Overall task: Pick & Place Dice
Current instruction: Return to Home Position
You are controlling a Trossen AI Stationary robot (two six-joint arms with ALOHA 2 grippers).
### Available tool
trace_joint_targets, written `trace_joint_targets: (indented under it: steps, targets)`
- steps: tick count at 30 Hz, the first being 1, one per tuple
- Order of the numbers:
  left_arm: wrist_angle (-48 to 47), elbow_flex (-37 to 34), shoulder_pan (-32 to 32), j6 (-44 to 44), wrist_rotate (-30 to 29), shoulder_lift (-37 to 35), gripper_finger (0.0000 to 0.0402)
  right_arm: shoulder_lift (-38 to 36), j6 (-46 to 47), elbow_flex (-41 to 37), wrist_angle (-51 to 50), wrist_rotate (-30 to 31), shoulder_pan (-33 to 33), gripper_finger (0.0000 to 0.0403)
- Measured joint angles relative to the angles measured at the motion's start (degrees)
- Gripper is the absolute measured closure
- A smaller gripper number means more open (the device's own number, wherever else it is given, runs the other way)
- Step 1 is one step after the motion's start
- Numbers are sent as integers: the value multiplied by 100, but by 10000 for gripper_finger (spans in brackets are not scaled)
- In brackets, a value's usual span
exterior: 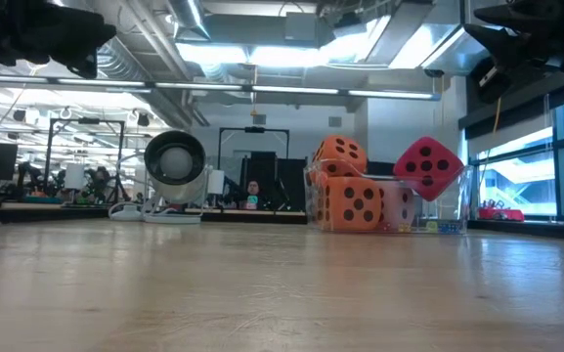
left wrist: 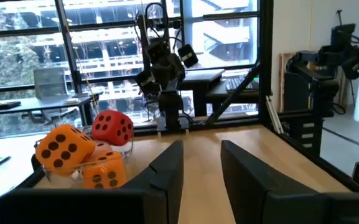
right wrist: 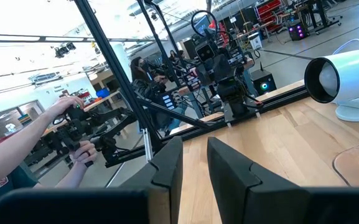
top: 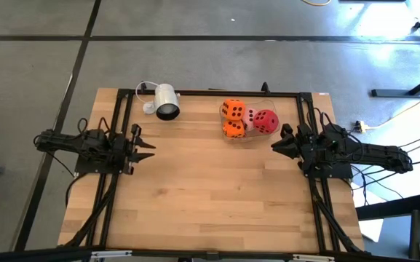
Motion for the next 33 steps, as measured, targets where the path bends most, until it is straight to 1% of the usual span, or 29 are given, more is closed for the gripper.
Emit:
trace_joint_targets:
  steps: [8,10,12,14,22,33]
  targets:
    - [125,-56,0,-9,-26,-3,300,0,0,0,-1,1,-1,328]
    - [463,-278,2,-9,-144,-3,300,0,0,0,0,1,0,328]
    - [1020,-601,1,-29,-228,-4,300,-2,0,0,0,1,-2,328]
    - [1321,-682,0,-50,-247,-4,300,-1,0,0,-2,-1,0,328]
    - [887,-682,0,-62,-201,13,299,0,0,0,-2,0,-2,328]
    - [923,-688,0,-66,-203,13,298,0,0,0,-7,1,-1,328]
